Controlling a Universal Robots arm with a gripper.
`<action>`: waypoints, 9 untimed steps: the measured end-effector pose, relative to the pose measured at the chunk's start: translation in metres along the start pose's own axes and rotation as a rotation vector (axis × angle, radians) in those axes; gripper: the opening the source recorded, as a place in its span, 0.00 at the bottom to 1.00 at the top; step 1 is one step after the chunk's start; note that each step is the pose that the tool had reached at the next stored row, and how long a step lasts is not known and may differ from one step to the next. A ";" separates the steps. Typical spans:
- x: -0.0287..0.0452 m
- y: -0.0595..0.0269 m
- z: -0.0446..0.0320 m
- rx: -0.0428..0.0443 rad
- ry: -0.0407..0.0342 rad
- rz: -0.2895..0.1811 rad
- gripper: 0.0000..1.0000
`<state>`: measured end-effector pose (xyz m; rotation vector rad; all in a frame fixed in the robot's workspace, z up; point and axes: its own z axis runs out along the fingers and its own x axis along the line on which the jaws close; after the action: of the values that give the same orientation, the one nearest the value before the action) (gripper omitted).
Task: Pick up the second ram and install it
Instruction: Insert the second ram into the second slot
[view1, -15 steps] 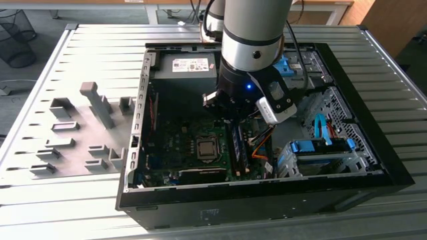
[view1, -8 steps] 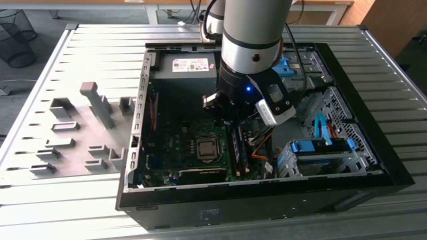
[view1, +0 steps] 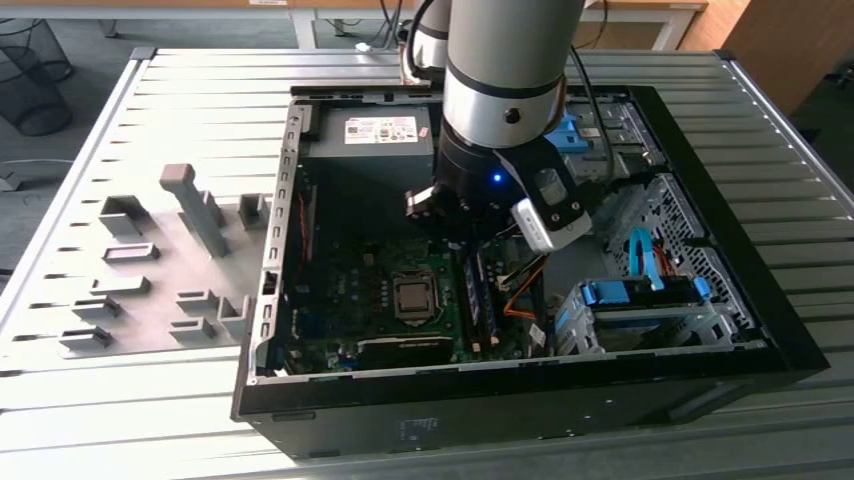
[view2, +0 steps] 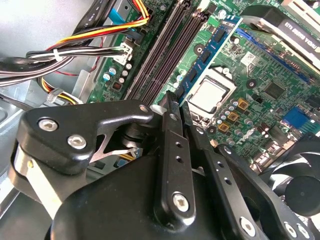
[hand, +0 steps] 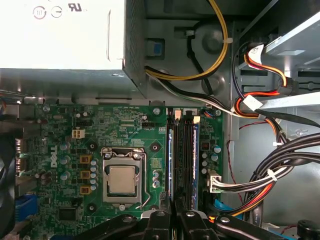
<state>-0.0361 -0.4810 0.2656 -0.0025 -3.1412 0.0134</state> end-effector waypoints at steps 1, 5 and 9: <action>-0.0002 0.0000 0.0003 0.0000 0.0002 0.000 0.14; -0.0015 -0.0002 0.0033 0.0001 0.0005 0.000 0.14; -0.0031 -0.0008 0.0127 -0.0006 0.0005 0.007 0.14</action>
<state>-0.0330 -0.4819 0.2528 -0.0138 -3.1407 0.0124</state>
